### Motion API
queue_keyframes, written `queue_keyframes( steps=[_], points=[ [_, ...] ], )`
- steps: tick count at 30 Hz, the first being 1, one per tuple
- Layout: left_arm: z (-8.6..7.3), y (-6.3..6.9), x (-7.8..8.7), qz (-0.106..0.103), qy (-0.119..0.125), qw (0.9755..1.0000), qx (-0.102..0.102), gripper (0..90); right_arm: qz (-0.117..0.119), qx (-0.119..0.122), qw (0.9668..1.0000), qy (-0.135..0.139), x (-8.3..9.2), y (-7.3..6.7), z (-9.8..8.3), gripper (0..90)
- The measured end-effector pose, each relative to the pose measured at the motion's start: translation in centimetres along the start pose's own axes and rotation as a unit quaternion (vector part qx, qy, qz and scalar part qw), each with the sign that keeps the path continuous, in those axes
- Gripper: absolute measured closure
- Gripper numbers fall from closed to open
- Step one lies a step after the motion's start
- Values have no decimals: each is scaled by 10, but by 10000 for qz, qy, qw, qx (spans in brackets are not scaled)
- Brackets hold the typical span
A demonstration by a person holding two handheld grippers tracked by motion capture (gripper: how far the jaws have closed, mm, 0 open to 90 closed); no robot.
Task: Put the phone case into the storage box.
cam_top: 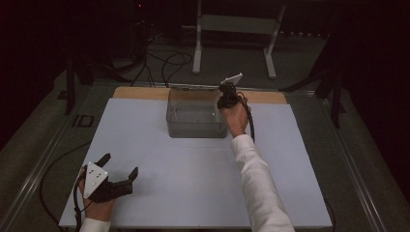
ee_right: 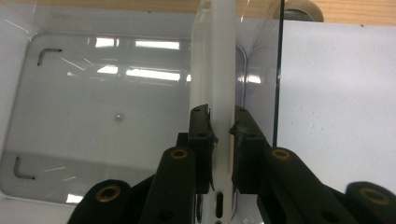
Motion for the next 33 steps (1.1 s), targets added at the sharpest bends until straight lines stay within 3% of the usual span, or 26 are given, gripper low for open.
queue_keyframes(
  steps=[11,14,33],
  points=[
    [0,0,0,10,-4,10000,-5,2,-72,-90,9999,-71,-8,1,-1,807],
    [0,0,0,8,-5,10000,-1,2,-157,-20,9999,-56,-9,0,-1,807],
    [0,0,0,7,-3,10000,-4,2,-265,-154,9995,-76,-9,-2,-3,805]
  ],
)
Point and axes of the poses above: each handheld gripper's, and its own axes: x roughly backward along the jaws, z roughly out of its top, y roughly to its right, the point moved 6 cm from there along -x, roughly forward along the jaws, and after that the axes turned 1 degree about -x, right-handed, at the moved point
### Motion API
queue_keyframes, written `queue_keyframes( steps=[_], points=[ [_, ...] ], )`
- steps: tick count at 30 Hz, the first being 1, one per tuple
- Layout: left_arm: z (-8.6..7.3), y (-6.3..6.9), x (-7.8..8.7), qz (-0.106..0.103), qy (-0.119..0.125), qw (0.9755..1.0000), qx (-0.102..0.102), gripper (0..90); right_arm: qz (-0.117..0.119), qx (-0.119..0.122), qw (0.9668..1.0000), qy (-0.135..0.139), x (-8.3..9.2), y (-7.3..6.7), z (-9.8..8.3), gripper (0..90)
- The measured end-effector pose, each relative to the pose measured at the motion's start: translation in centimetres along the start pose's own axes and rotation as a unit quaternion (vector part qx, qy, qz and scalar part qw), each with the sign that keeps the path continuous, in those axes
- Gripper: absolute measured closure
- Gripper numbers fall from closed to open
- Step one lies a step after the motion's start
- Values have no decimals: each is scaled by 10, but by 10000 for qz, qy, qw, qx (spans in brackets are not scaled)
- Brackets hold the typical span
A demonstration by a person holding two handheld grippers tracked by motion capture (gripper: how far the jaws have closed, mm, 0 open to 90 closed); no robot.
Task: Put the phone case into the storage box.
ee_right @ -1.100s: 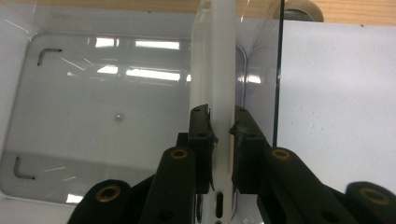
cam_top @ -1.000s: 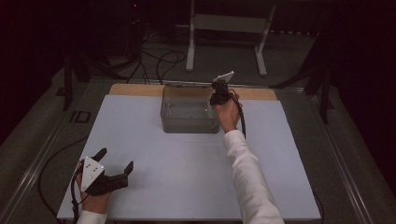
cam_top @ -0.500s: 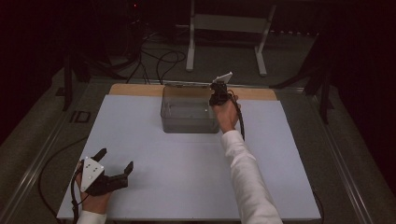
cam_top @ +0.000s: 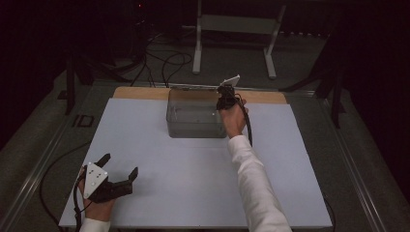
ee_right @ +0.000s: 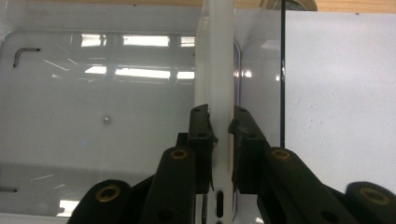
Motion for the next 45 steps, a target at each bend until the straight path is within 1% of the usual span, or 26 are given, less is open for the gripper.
queue_keyframes(
  steps=[3,5,9,15,18,21,24,26,27,28,31,33,35,37,40,42,44,45],
  points=[
    [0,0,0,-1,0,10000,-4,3,25,-8,10000,-37,-1,-1,-1,799],
    [0,0,0,0,3,10000,-8,3,-1,18,10000,-95,-3,-2,-2,795],
    [0,-1,1,11,4,10000,-1,2,-82,-26,9999,-63,-4,-2,-2,799],
    [-1,-1,1,13,-7,10000,-1,3,-85,-45,9999,-48,-4,-2,-2,796],
    [-1,-1,1,12,-2,10000,3,2,-113,3,9999,-19,-2,-2,-2,792],
    [-1,-1,0,9,-13,10000,-10,3,-193,132,9997,49,0,-1,-1,783],
    [-1,0,0,6,-24,10000,-29,3,-126,141,9998,50,3,-1,-1,772],
    [-1,0,0,9,-30,10000,-47,3,-92,208,9997,100,4,-2,-2,740],
    [-1,1,0,6,-26,10000,-47,3,-89,302,9994,147,4,-3,-2,727],
    [-1,1,1,3,-25,10000,-50,2,-95,321,9993,169,5,-4,-2,717],
    [-1,0,1,11,-32,10000,-48,3,-120,406,9990,124,7,-4,-4,713],
    [-1,0,1,8,-31,10000,-46,2,-105,452,9988,147,9,-5,-5,696],
    [-1,1,0,0,-30,10000,-56,3,-86,551,9983,144,11,-6,-5,673],
    [-1,1,0,5,-25,10000,-52,3,-80,647,9977,202,14,-7,-5,647],
    [-1,1,0,6,-34,10000,-55,3,-94,862,9959,244,18,-9,-6,616],
    [-1,1,0,4,-34,10000,-56,3,-90,921,9953,288,20,-9,-7,592],
    [-1,2,0,6,-33,10000,-56,3,-180,1069,9933,397,23,-9,-7,575],
    [-1,2,0,-1,-33,10000,-67,2,-157,1059,9934,410,24,-9,-8,566]
  ],
)
Point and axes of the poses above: each handheld gripper's, and its own axes: x roughly backward along the jaws, z roughly out of its top, y roughly to its right, the point moved 6 cm from there along -x, roughly forward along the jaws, and after that the axes turned 1 degree about -x, right-handed, at the moved point
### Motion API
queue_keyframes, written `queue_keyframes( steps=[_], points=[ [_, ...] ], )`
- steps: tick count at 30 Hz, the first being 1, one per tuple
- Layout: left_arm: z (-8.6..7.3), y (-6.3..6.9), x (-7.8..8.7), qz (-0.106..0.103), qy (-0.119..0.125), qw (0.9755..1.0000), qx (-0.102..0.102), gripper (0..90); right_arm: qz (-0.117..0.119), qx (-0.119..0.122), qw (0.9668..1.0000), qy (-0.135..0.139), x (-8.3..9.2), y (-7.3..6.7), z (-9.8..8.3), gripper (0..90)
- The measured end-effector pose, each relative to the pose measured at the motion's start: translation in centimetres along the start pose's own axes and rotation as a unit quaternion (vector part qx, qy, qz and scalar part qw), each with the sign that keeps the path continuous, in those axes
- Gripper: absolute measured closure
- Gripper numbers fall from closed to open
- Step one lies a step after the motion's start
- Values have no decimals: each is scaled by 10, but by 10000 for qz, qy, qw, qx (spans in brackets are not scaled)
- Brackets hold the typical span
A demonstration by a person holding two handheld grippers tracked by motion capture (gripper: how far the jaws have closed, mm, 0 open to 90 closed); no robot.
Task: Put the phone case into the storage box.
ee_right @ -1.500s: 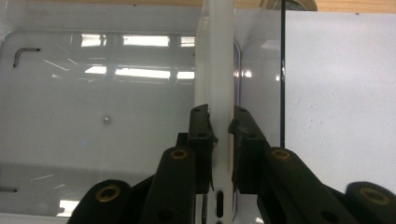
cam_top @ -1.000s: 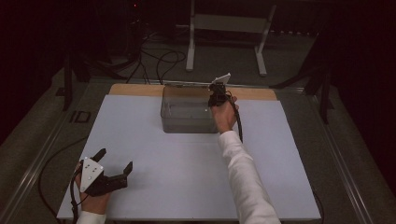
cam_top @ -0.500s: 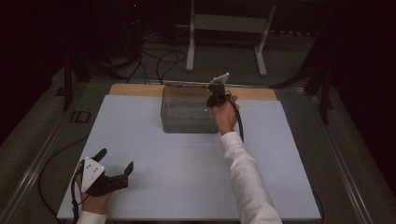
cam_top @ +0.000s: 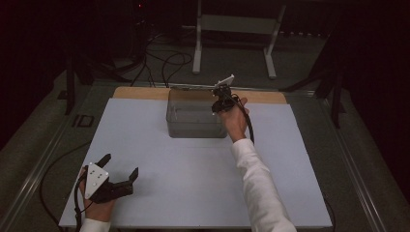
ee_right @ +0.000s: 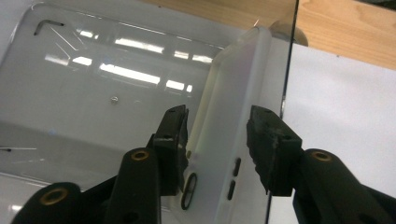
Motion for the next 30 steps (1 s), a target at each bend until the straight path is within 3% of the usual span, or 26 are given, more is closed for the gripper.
queue_keyframes(
  steps=[6,12,17,24,27,30],
  points=[
    [0,0,0,0,-12,10000,-4,3,346,-20,9993,170,7,-1,1,419],
    [0,1,-1,-3,-24,10000,-17,2,571,134,9969,522,19,-3,2,276],
    [-1,1,-1,-7,-31,10000,-28,3,937,-56,9935,646,23,0,0,251],
    [-1,1,-2,-14,-43,10000,-28,2,995,29,9907,923,33,3,-7,194],
    [-1,2,-2,-18,-55,10000,-27,2,1098,-35,9879,1098,40,3,-12,185],
    [-1,2,-3,-25,-61,10000,-45,2,1064,70,9861,1278,45,2,-17,138]
  ],
)
Point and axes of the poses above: each handheld gripper's, and its own axes: x roughly backward along the jaws, z roughly out of its top, y roughly to its right, the point moved 6 cm from there along -x, roughly forward along the jaws, and after that the axes turned 1 degree about -x, right-handed, at the moved point
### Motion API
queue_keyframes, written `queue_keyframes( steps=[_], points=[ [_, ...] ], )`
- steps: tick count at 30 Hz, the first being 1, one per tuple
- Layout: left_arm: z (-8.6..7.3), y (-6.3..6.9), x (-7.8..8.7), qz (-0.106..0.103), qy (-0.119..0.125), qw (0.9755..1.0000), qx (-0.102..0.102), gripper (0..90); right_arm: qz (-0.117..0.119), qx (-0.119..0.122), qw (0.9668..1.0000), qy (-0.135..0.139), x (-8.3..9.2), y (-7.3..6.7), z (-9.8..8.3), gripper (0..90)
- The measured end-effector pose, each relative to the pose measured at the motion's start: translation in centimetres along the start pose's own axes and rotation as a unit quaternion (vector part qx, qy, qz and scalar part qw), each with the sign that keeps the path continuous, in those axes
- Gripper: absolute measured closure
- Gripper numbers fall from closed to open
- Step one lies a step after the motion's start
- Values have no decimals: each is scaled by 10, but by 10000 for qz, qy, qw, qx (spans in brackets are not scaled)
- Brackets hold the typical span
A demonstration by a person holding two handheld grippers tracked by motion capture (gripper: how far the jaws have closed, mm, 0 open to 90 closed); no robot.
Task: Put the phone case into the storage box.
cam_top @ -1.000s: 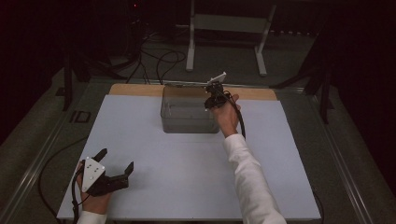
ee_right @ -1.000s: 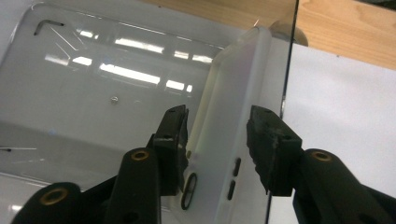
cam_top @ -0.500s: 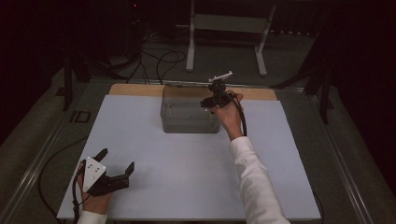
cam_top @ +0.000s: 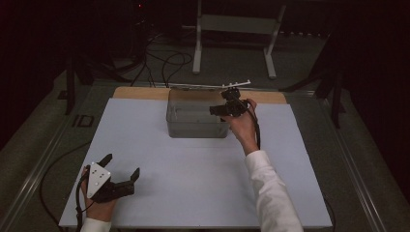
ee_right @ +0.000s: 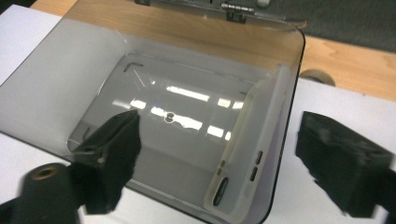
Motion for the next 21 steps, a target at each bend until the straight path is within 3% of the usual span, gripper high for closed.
queue_keyframes(
  steps=[3,8,21],
  points=[
    [0,0,-1,2,-2,10000,7,2,-1,84,9998,181,7,-1,-4,124],
    [-1,1,-1,-13,-30,10000,-4,2,-21,215,9973,702,20,-1,-9,105],
    [-1,2,-2,-49,-65,10000,-18,2,44,598,9943,877,51,-2,-41,102]
  ],
)
Point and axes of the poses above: each handheld gripper's, and its own axes: x roughly backward along the jaws, z roughly out of its top, y roughly to its right, the point moved 6 cm from there along -x, roughly forward along the jaws, and after that the axes turned 1 degree about -x, right-handed, at the moved point
